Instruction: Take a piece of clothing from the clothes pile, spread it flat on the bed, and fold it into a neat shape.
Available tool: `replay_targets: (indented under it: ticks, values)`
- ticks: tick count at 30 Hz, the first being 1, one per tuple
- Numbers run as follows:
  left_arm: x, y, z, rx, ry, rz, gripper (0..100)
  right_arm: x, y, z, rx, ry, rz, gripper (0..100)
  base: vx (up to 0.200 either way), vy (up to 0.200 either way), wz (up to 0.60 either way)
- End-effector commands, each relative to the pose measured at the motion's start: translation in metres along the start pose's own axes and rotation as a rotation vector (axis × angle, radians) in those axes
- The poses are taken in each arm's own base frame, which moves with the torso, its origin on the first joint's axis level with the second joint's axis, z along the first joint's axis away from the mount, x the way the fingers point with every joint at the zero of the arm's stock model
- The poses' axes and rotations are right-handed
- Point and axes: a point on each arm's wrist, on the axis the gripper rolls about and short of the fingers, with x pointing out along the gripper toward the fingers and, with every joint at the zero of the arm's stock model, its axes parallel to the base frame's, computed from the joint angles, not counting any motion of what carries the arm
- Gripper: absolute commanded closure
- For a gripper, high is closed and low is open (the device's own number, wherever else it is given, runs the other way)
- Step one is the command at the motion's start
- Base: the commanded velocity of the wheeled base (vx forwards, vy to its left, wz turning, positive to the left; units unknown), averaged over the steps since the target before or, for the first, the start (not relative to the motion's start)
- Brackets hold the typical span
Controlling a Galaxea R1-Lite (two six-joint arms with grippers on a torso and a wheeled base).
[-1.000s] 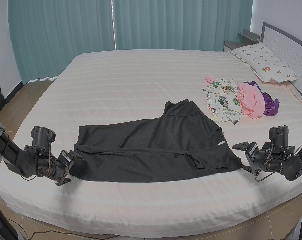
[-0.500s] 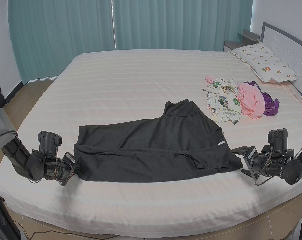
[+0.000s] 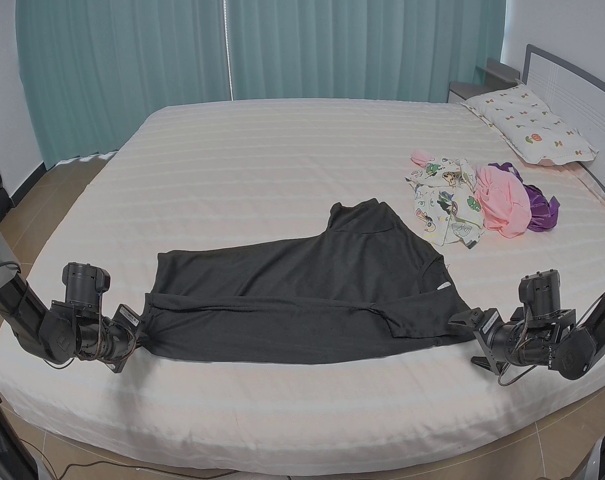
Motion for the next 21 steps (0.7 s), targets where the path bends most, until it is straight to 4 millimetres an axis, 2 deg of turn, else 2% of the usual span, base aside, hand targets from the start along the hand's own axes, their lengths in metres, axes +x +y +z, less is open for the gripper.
replay_targets:
  ticks: [1,10,16,20,21]
  values:
    - [-0.006,0.0,0.005,-0.012,-0.013,-0.014,100,0.023,-0.002,-0.006,0.014,-0.005,-0.041,0,0.0,0.0,0.0]
    - [-0.006,0.001,0.006,-0.016,-0.013,-0.012,100,0.039,0.005,-0.002,0.013,-0.101,0.042,0,0.0,0.0,0.0]
    - [-0.005,0.002,0.006,-0.019,-0.011,-0.008,100,0.048,0.006,-0.018,-0.033,-0.079,0.043,0,0.0,0.0,0.0]
    - [-0.005,0.002,0.005,-0.016,-0.01,-0.005,100,0.048,0.009,-0.02,-0.062,-0.12,0.073,0,0.0,0.0,0.0]
    - [-0.005,0.002,0.005,-0.02,-0.01,-0.005,100,0.048,0.009,-0.02,-0.065,-0.123,0.077,100,0.0,0.0,0.0]
